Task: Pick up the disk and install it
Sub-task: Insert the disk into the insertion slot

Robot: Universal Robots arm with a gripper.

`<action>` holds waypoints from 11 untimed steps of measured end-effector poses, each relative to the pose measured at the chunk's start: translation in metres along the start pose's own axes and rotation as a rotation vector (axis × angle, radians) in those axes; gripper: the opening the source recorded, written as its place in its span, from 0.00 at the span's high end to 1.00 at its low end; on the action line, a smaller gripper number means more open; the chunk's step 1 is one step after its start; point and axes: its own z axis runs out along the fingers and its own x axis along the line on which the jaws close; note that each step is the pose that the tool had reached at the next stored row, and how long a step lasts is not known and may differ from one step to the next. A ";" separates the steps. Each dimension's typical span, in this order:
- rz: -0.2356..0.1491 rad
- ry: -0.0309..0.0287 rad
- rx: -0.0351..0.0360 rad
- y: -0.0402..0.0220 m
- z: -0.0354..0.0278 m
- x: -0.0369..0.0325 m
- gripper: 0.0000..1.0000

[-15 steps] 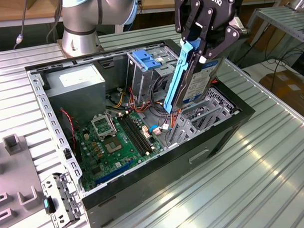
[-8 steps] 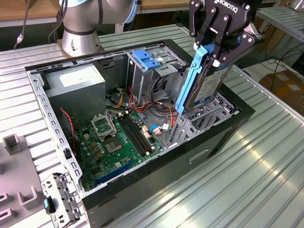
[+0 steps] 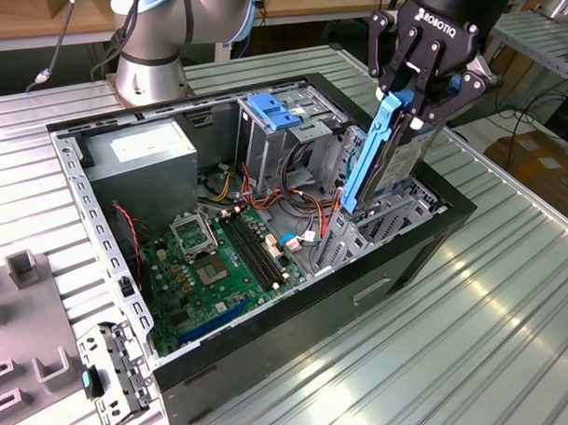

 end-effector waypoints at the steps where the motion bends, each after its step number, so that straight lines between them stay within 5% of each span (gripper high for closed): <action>1: 0.000 0.0001 0.0000 -0.0007 0.0027 0.0009 0.63; 11: 0.000 0.0001 -0.0002 -0.0011 0.0114 0.0032 0.63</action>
